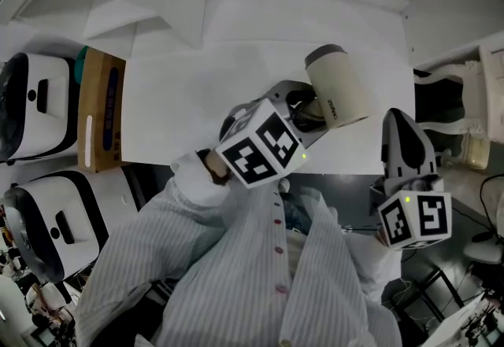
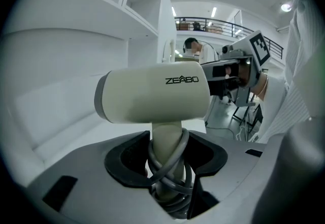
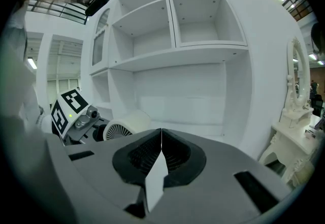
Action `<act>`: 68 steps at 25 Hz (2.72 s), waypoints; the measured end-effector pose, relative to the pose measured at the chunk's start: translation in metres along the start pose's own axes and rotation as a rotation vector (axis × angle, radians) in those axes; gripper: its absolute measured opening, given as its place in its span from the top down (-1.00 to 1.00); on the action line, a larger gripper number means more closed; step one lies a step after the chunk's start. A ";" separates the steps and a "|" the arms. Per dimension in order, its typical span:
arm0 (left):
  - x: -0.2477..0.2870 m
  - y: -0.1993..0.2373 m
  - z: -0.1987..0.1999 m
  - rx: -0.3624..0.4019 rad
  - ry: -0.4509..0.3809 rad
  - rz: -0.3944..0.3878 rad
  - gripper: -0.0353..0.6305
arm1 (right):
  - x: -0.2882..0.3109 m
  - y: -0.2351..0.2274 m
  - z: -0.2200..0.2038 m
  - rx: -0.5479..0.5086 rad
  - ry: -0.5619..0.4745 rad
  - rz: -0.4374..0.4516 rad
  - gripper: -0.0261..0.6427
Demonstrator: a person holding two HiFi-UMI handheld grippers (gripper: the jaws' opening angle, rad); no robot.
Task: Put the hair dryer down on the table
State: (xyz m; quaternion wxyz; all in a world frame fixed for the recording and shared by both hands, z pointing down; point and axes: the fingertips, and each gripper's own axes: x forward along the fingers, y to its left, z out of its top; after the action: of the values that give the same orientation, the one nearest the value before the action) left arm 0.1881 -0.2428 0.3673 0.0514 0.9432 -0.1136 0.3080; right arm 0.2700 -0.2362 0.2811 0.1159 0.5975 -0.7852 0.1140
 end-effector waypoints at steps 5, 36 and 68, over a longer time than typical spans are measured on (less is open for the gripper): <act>0.016 0.004 -0.020 0.032 0.062 -0.007 0.29 | 0.009 -0.001 -0.006 0.005 0.019 0.000 0.89; 0.094 0.007 -0.156 0.111 0.394 -0.056 0.29 | 0.043 0.000 -0.052 0.048 0.154 0.011 0.89; 0.118 -0.006 -0.190 0.156 0.522 -0.093 0.29 | 0.045 -0.006 -0.076 0.079 0.203 0.042 0.89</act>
State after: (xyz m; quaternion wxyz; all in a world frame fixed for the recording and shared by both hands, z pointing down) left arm 0.1742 -0.2269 0.5896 0.0203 0.8371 -0.0292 0.5459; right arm 0.2673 -0.2551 0.3675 0.1690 0.5705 -0.7766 0.2072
